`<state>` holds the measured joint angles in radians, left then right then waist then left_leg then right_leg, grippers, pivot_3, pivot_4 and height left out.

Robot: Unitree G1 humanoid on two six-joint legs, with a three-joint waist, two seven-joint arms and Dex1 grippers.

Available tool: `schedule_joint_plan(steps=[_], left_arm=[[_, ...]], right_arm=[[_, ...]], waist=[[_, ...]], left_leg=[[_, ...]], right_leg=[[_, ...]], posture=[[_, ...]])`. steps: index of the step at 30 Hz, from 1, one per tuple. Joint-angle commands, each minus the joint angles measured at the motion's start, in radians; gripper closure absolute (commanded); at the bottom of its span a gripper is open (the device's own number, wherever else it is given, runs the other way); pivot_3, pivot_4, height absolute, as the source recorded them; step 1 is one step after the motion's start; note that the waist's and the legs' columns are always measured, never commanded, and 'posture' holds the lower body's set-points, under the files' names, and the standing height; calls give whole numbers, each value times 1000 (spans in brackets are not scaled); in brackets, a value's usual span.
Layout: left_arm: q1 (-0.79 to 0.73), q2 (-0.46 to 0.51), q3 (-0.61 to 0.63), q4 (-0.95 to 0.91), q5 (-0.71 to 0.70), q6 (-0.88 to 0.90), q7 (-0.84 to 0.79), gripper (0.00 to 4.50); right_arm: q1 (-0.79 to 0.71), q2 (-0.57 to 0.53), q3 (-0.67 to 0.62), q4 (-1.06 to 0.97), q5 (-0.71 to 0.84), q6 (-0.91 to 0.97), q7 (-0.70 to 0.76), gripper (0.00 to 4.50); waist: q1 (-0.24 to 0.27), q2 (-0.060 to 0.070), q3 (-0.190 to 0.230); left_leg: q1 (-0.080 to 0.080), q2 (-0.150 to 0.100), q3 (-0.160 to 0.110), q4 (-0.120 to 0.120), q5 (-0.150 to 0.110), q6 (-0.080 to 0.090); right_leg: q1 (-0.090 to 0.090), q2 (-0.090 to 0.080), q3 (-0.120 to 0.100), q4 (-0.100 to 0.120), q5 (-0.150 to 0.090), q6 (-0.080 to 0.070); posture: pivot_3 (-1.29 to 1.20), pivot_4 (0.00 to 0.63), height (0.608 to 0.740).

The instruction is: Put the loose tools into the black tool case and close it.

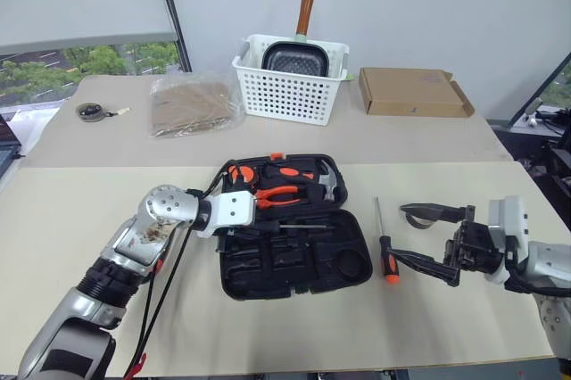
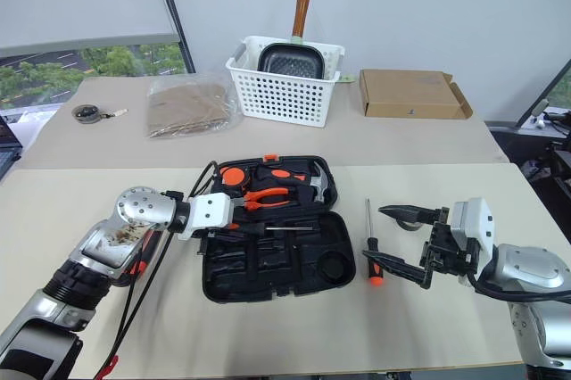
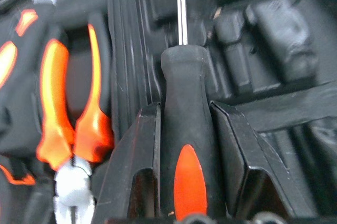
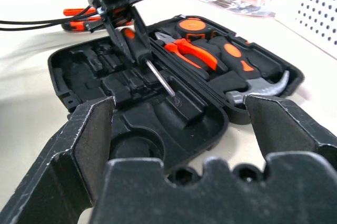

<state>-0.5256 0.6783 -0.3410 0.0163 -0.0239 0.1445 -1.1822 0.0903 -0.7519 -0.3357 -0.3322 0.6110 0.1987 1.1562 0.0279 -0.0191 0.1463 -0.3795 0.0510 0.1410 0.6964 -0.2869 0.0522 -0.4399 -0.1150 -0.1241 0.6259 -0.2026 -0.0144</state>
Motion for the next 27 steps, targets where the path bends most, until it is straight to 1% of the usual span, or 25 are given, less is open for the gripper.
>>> schedule_joint_plan(steps=[1,7,13,20,27], left_arm=[[-21,-12,-10,-21,36,71,30,3543],[-1,-11,-7,-80,73,189,78,3543],[5,18,-10,-118,93,264,88,3543],[20,23,-32,-107,114,291,118,3543],[-31,13,-48,-85,130,307,129,3543]], right_arm=[[-2,1,-34,-39,15,-21,-19,0],[-21,-8,-26,-35,15,-17,-30,0],[-54,-12,-8,-14,12,-14,-19,0],[-84,-18,8,-7,13,1,-13,0],[-84,-16,13,-20,15,10,-18,0]], waist=[[0,0,0],[7,0,0],[10,0,0],[9,0,0],[10,0,0]], left_leg=[[0,0,0,0,0,0],[0,-1,-2,1,2,2],[0,-1,-2,1,2,2],[0,-1,-3,0,2,2],[1,-1,-3,1,3,2]], right_leg=[[0,0,0,0,0,0],[1,0,2,0,0,0],[1,1,2,1,0,0],[1,1,2,1,0,0],[2,1,2,1,0,0]], posture=[[0,150,700],[0,150,700],[0,150,700],[0,150,700],[0,150,700]])
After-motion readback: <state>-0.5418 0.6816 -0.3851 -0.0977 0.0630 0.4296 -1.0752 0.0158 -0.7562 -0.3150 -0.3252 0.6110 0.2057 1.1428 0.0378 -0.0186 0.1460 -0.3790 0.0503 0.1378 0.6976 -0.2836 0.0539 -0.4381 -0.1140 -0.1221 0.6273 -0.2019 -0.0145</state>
